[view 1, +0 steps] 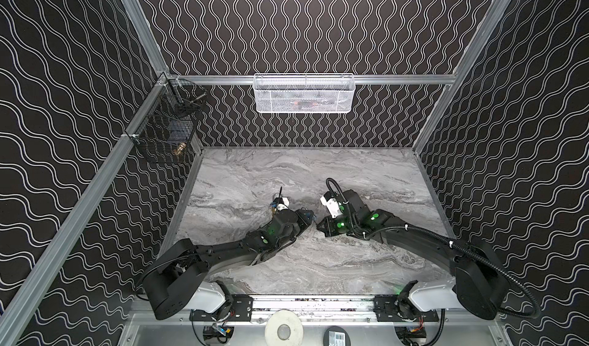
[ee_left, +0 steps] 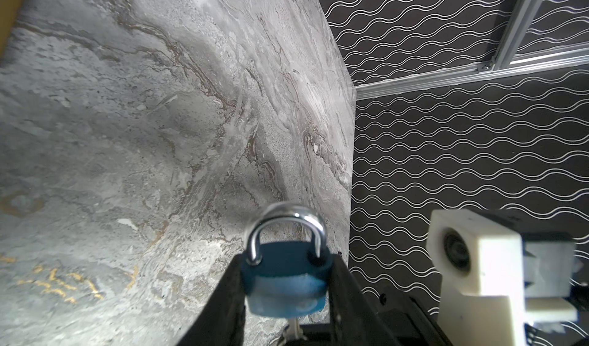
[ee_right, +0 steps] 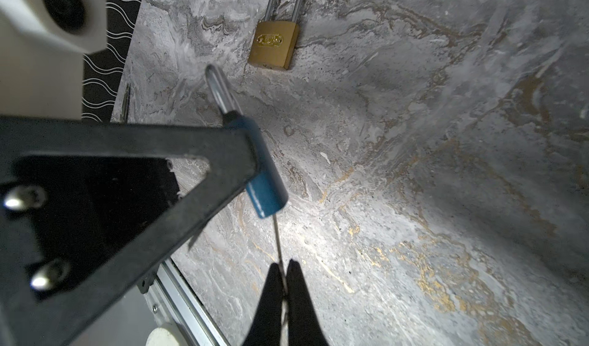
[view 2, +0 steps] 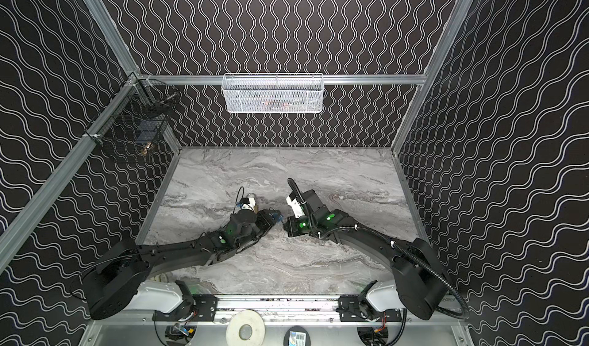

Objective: Unlock with the key

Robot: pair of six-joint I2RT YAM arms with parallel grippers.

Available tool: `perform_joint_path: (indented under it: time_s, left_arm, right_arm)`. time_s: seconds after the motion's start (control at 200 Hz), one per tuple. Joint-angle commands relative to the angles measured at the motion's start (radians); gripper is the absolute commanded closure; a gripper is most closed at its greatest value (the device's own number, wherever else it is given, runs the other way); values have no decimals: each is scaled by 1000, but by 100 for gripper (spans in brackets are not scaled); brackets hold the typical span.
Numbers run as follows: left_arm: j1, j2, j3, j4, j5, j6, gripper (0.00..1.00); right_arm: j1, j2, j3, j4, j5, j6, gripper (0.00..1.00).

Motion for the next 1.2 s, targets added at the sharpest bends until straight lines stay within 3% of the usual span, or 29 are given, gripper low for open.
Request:
perform_joint_path:
  time_s: [0.0, 0.881, 1.196]
  left_arm:
    - [-4, -6, 8, 37, 67, 7, 81]
    - [-3, 15, 41, -1, 150, 73, 82]
    - [-1, 19, 11, 104, 119, 48, 82]
  right_arm:
    - [2, 0, -9, 105, -42, -19, 100]
    - [-6, 5, 27, 51, -23, -57, 100]
    - [-4, -50, -37, 151, 50, 58, 100]
